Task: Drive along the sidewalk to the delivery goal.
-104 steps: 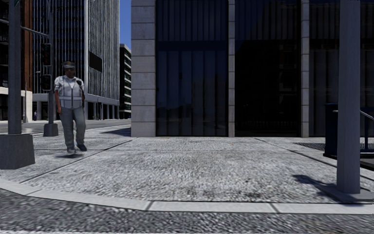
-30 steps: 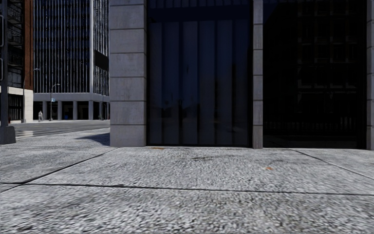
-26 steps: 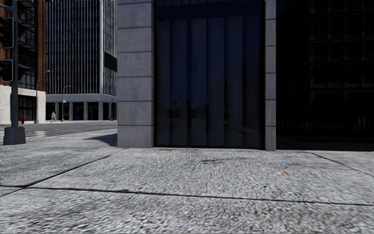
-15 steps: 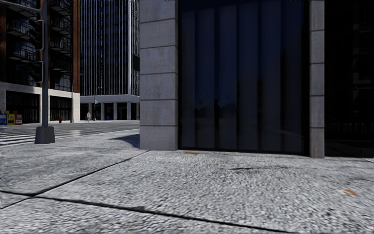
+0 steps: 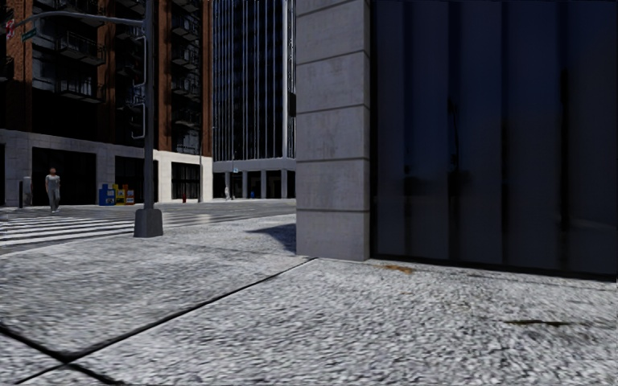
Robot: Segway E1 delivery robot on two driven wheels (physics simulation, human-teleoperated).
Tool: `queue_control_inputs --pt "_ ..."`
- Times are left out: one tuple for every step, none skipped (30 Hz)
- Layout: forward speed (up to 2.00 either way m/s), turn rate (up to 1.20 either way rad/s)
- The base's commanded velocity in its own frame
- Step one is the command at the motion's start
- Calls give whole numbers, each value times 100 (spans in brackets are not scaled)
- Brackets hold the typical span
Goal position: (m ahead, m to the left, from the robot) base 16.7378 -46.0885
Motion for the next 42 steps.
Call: queue_control_inputs --pt "200 59" --pt "200 59" --pt "200 59" --pt "200 59" --pt "200 59" --pt "200 59" --pt "200 59" --pt "200 59" --pt "200 59" --pt "200 59" --pt "200 59" --pt "200 59" --pt "200 59" --pt "200 59" --pt "200 59" --pt "200 59" --pt "200 59" --pt "200 49" --pt "200 31" --pt "200 26" --pt "200 25" --pt "200 25" --pt "200 25" --pt "200 24" --pt "200 13" --pt "200 1" --pt "200 1" --pt "200 0" --pt "200 0" --pt "200 0" --pt "200 0" --pt "200 0" --pt "200 0" --pt "200 0" --pt "200 0" --pt "200 0" --pt "200 0" --pt "200 0" --pt "200 0" --pt "200 0" --pt "200 0" --pt "200 0"
